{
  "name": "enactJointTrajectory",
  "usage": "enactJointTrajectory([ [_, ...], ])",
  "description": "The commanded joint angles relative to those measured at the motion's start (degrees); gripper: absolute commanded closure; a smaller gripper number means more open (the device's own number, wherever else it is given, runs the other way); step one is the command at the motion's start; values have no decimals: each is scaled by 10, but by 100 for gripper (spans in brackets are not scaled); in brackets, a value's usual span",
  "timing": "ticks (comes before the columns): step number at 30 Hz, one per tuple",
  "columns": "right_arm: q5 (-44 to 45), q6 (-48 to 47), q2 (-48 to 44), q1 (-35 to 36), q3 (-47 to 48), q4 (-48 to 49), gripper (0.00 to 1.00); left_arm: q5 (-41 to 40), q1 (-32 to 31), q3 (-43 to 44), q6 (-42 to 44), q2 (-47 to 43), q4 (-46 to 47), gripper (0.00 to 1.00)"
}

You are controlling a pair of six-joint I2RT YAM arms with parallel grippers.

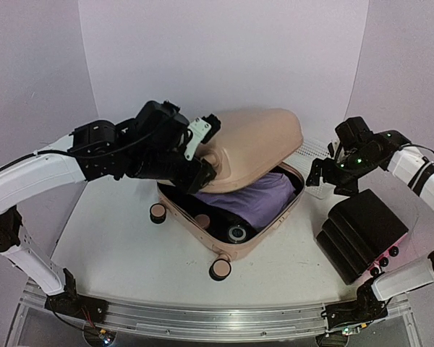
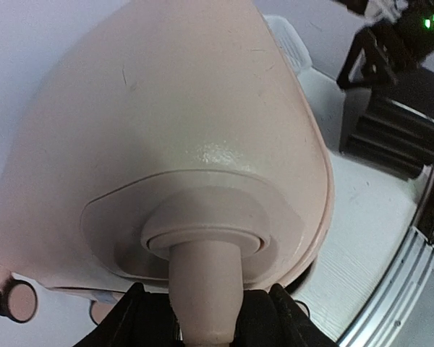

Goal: Open, take out, and arrange the luggage

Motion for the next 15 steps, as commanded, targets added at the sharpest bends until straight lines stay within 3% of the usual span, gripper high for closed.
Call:
enactJointTrajectory([
  [1, -115, 67, 52, -1, -1, 58, 2, -131, 28, 102, 60, -42, 51, 86],
  [6, -178, 110, 135, 14, -3, 116, 2, -181, 53, 152, 118, -47, 51, 94],
  [15, -68, 195, 178, 71, -24, 113, 2, -260, 122, 159, 157, -73, 24, 98],
])
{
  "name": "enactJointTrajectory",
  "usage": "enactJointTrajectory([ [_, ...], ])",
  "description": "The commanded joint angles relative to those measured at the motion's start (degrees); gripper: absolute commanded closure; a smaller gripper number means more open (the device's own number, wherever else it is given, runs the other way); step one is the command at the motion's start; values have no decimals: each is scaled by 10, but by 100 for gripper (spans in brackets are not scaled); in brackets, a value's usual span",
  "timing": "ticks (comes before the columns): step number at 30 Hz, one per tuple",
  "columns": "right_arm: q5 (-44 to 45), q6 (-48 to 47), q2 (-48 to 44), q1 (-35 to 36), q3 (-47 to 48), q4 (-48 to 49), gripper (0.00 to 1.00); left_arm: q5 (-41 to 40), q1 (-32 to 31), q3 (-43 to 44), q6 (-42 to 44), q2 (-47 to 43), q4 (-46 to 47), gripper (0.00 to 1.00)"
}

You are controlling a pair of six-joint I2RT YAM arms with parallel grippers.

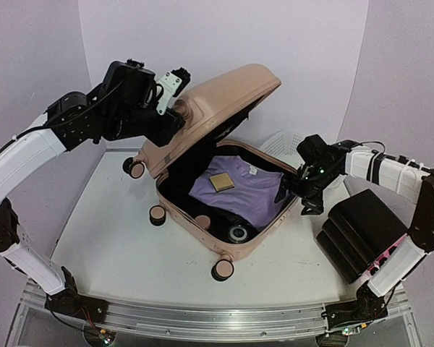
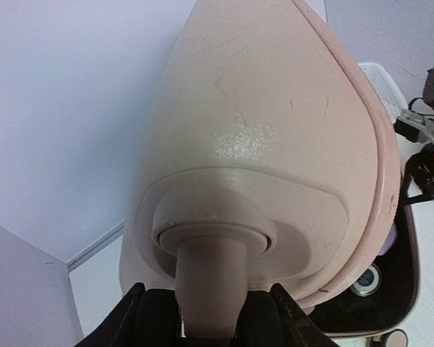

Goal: Open, take out, and arrange the luggage

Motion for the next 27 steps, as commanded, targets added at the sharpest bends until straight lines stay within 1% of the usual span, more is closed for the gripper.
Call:
enactJointTrajectory([
  [1, 56, 65, 9, 33, 1, 20, 2, -154, 37, 40, 5, -69, 29, 98],
  [7, 129, 107, 55, 82, 23, 24, 2, -168, 93, 21, 8, -88, -16, 98],
  [8, 136, 109, 67, 90, 30, 29, 3, -170, 105, 21, 5, -89, -30, 98],
  [10, 146, 107, 92, 106, 48, 38, 9, -174, 134, 16, -4, -97, -53, 99],
  [11, 146, 104, 103, 116, 55, 46, 14, -178, 143, 8, -4, -106, -57, 99],
  [13, 143, 104, 131, 131, 71, 67, 28, -185, 167, -12, 0, -130, -58, 99],
  [14, 142, 104, 143, 138, 81, 74, 31, -189, 182, -23, 3, -139, -59, 99],
  [17, 160, 93, 177, 168, 118, 88, 36, -195, 235, -56, 7, -169, -65, 100],
  [18, 166, 88, 188, 178, 131, 94, 39, -194, 255, -67, 8, -177, -66, 100],
  [19, 170, 83, 199, 187, 144, 103, 46, -195, 276, -79, 10, -186, -68, 100],
  [21, 171, 76, 225, 202, 171, 123, 56, -195, 319, -100, 19, -200, -69, 100],
  [22, 168, 75, 238, 209, 183, 135, 59, -202, 339, -107, 24, -207, -68, 100],
  [25, 159, 74, 278, 228, 228, 162, 64, -208, 382, -118, 32, -223, -67, 100],
  [27, 160, 76, 302, 243, 257, 175, 73, -211, 395, -120, 38, -231, -65, 100],
])
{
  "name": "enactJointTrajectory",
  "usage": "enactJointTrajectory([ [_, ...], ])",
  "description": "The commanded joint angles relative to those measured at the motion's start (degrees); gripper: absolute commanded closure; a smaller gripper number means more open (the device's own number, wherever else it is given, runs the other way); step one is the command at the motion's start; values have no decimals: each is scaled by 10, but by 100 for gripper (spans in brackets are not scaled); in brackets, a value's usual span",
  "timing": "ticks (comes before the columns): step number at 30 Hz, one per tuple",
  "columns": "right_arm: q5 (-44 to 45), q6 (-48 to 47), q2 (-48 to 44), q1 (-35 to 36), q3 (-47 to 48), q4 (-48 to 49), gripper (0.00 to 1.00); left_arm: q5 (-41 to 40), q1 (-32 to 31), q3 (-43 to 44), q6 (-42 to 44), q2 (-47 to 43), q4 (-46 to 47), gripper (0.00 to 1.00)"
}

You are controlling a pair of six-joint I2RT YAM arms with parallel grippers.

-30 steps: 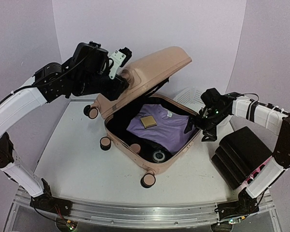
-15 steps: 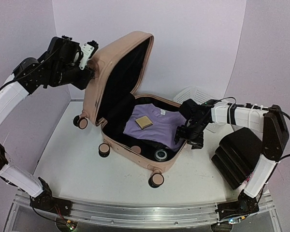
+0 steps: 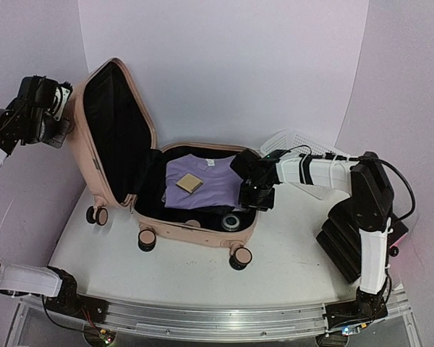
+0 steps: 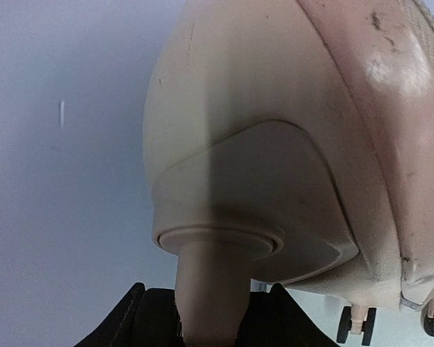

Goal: Open, take out, and arrange the luggage

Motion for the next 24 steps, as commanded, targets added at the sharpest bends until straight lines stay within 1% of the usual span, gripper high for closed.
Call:
enactJointTrajectory([
  [1, -78, 3, 52, 75, 83, 138, 75, -109, 43, 3, -36, -28, 81, 100],
  [3, -75, 14, 70, 91, 99, 164, 78, -114, 53, -1, -19, -31, 97, 100],
  [8, -67, 50, 113, 128, 120, 229, 80, -106, 70, -23, 40, -45, 167, 100],
  [12, -72, 60, 147, 142, 155, 261, 80, -150, 89, -23, 80, -32, 205, 100],
  [16, -61, 56, 164, 151, 179, 284, 80, -156, 131, -25, 88, -30, 222, 100],
  [20, -45, 57, 163, 151, 169, 295, 80, -154, 167, -43, 97, -24, 237, 100],
  [24, -54, 67, 173, 151, 166, 317, 80, -161, 190, -69, 97, -21, 244, 97],
])
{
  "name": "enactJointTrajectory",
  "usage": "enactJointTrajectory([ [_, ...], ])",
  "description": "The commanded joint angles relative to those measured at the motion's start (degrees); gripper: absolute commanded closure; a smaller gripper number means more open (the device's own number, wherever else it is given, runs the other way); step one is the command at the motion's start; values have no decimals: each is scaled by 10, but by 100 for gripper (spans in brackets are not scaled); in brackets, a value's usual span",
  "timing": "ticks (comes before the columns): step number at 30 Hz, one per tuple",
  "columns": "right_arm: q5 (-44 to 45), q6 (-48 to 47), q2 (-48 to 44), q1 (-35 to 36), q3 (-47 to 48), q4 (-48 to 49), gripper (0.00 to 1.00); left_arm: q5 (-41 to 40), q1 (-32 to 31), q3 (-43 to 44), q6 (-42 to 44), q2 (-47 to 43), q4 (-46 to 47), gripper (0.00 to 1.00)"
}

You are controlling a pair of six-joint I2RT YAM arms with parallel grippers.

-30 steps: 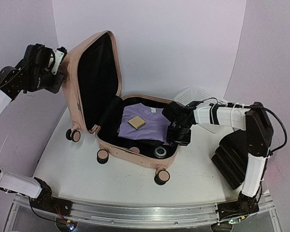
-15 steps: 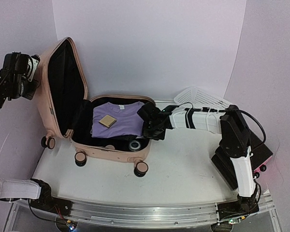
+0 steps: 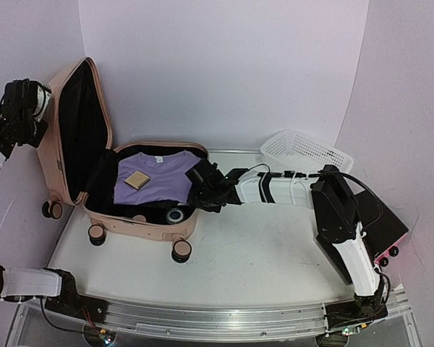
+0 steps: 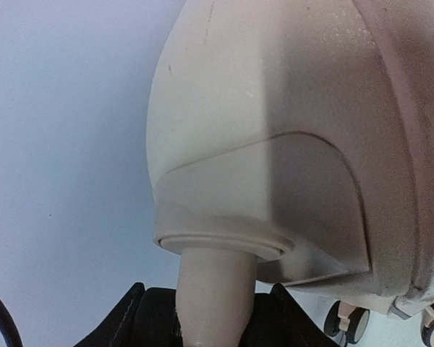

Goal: Open, take out, and arrange the luggage

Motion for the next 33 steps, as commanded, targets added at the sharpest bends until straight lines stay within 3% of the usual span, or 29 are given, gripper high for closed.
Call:
enactJointTrajectory([
  [1, -87, 1, 23, 38, 11, 102, 80, -104, 36, -24, -76, 3, 139, 97],
  [3, -96, 10, 32, 40, 15, 120, 80, -103, 43, -31, -77, 4, 142, 93],
  [7, -104, 26, 43, 43, 21, 145, 80, -112, 50, -34, -74, 13, 144, 72],
  [12, -103, 26, 39, 45, 16, 152, 79, -67, 50, -4, -124, -2, 75, 13],
  [14, -98, 25, 35, 44, 9, 153, 78, -14, 50, 33, -160, -14, 3, 3],
  [23, -97, 2, 12, 45, -9, 153, 71, 303, 50, 155, -254, -71, -113, 0],
  [28, -90, -48, -24, 43, -31, 130, 54, 542, 50, 180, -332, -84, -99, 0],
  [30, -88, -77, -44, 41, -46, 114, 45, 658, 50, 172, -356, -84, -71, 0],
  [33, -89, -124, -80, 34, -67, 78, 35, 762, 50, 130, -408, -99, 12, 0],
])
